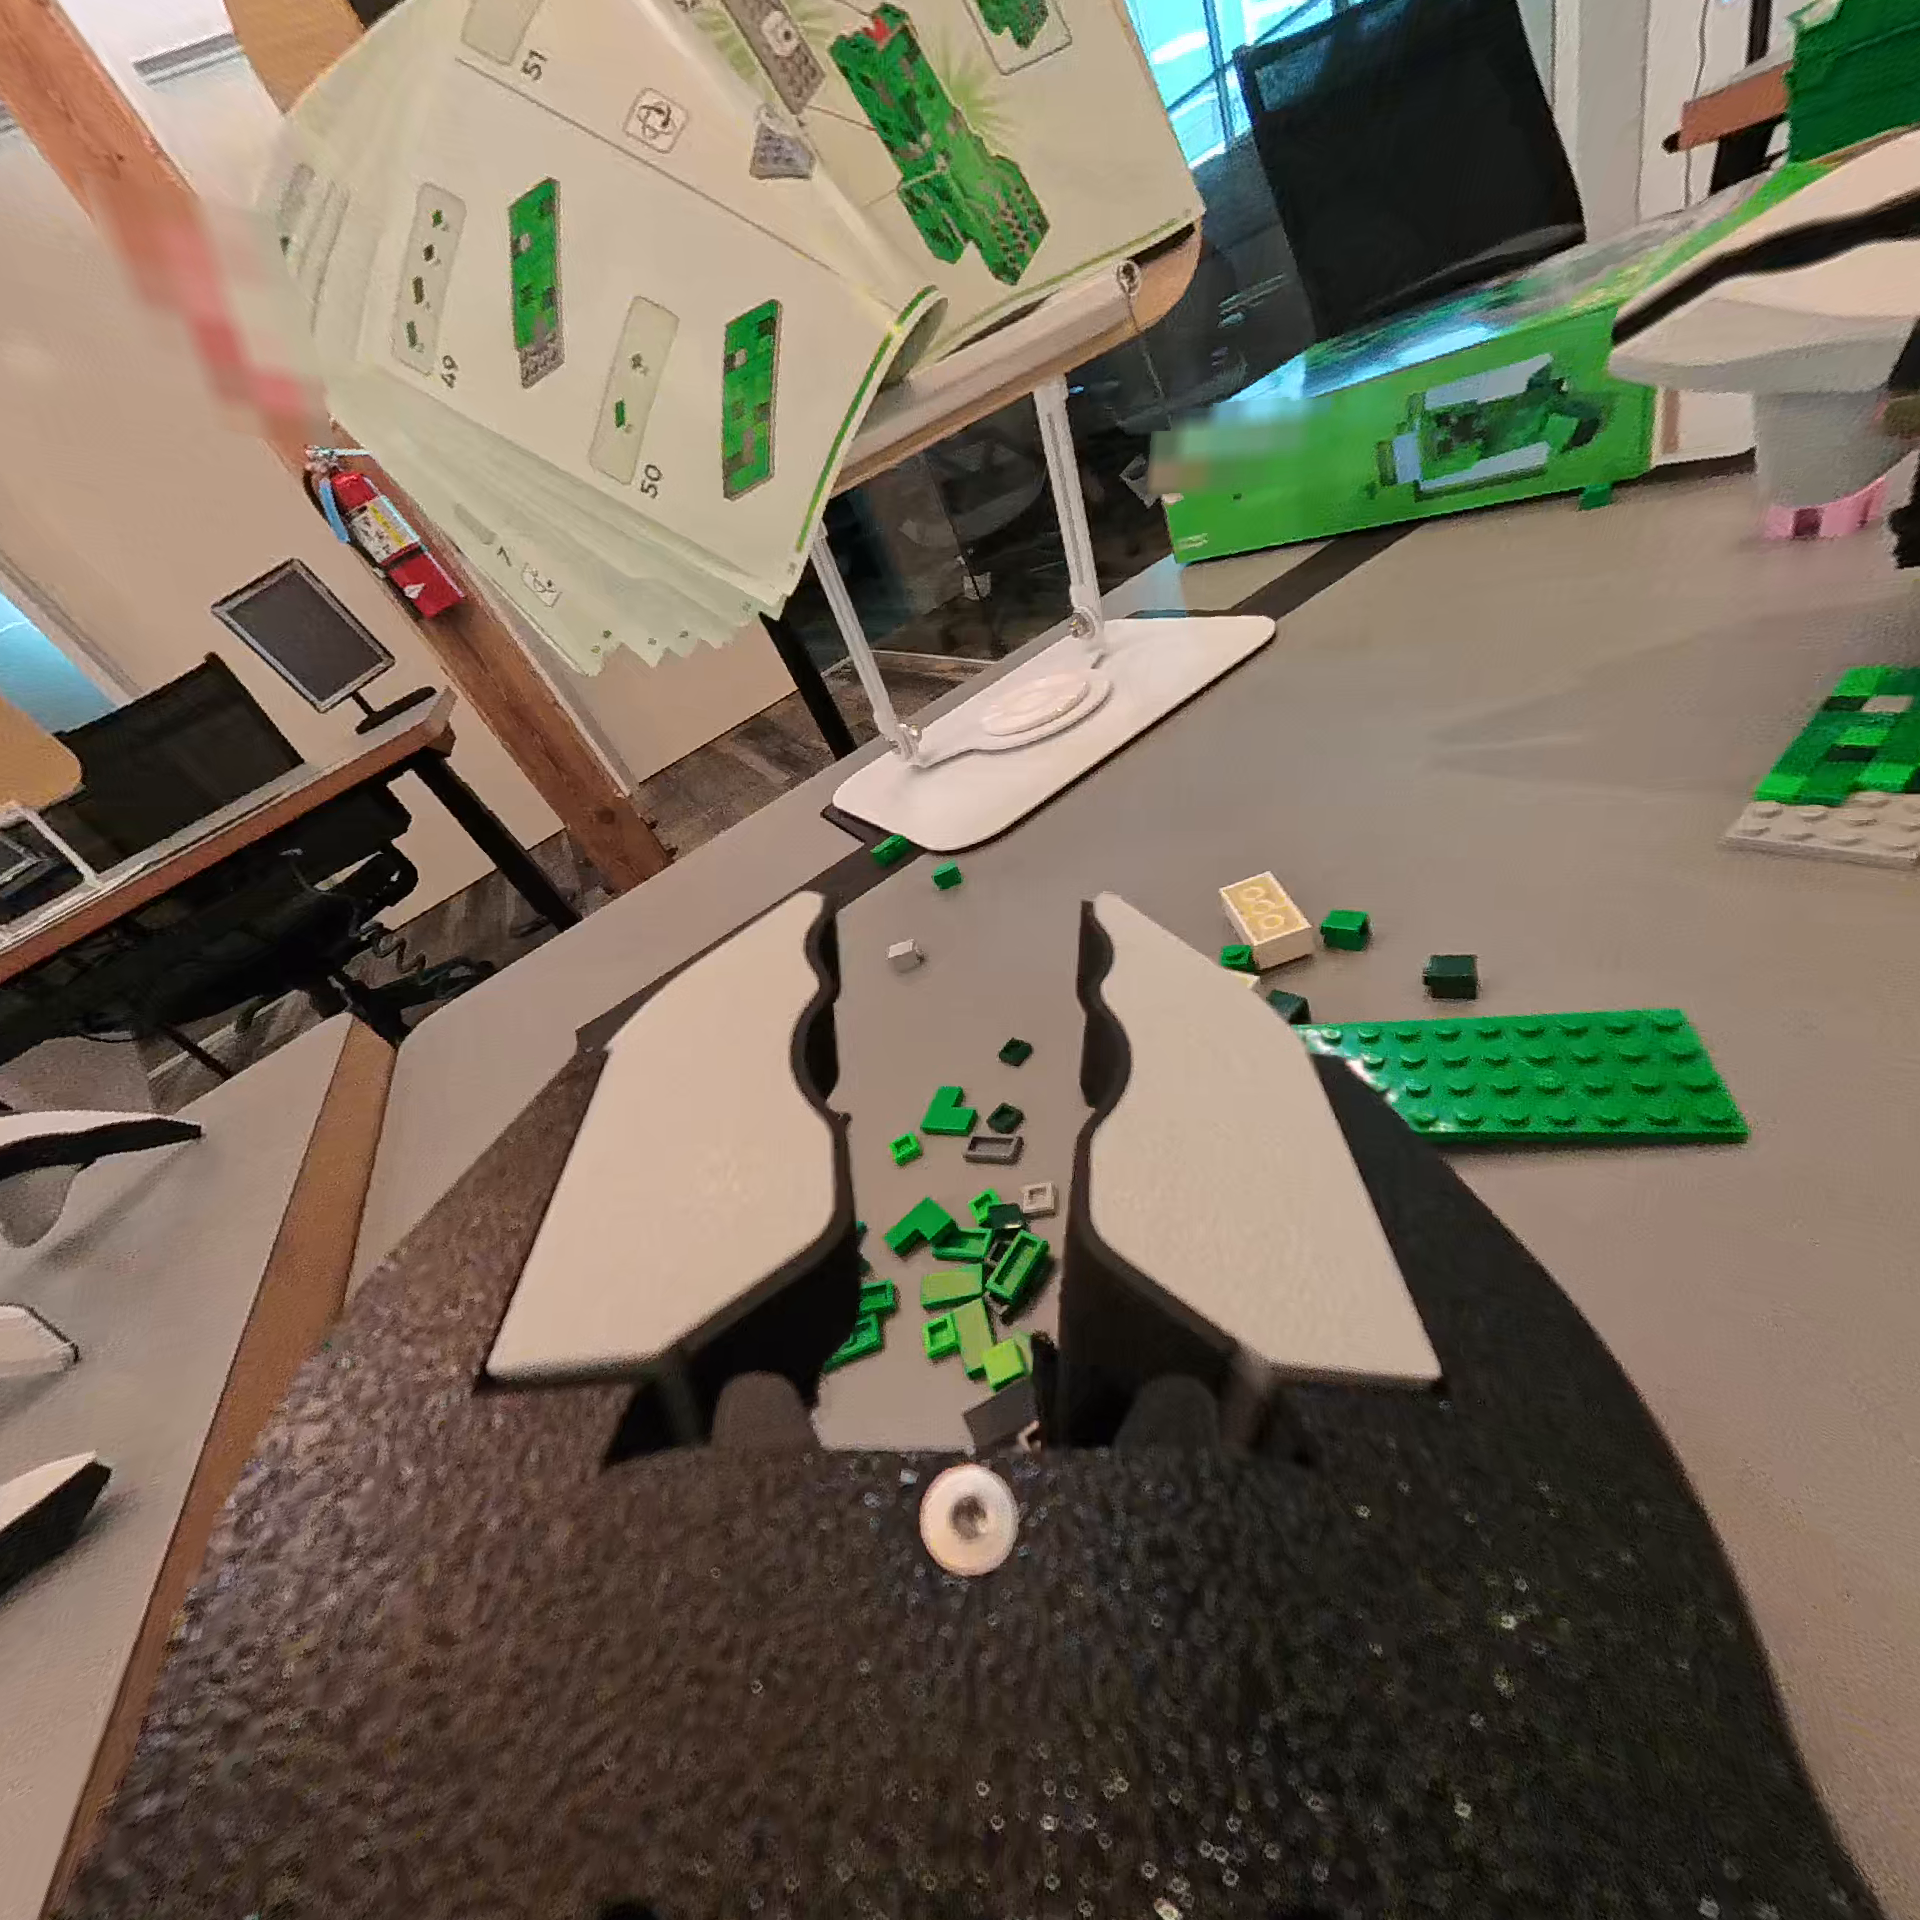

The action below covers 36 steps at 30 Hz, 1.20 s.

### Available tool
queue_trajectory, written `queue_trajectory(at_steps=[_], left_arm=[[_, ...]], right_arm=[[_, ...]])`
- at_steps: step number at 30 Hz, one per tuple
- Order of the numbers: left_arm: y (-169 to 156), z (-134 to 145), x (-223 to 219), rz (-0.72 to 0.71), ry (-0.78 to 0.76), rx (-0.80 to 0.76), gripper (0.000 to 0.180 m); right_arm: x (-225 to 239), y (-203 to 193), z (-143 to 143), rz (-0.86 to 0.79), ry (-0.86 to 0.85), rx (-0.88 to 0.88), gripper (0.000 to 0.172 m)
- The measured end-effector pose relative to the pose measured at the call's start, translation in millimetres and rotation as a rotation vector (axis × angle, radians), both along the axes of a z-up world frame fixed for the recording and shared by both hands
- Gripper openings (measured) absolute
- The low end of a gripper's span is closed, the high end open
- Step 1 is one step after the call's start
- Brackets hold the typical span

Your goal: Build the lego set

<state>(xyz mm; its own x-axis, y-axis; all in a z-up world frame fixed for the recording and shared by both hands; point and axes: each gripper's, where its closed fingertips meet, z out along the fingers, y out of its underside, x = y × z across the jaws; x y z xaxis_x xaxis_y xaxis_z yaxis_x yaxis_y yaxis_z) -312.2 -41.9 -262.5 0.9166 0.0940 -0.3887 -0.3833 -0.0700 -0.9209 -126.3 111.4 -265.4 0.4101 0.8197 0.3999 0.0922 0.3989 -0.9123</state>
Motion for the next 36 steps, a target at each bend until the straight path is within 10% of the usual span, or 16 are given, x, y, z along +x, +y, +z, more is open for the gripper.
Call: queue_trajectory(at_steps=[36], left_arm=[[-7.0,1.5,-21.4,-0.01,-0.288,0.057,0.005]], right_arm=[[-5.7,-6.9,-3.1,0.044,-0.025,0.037,0.004]])
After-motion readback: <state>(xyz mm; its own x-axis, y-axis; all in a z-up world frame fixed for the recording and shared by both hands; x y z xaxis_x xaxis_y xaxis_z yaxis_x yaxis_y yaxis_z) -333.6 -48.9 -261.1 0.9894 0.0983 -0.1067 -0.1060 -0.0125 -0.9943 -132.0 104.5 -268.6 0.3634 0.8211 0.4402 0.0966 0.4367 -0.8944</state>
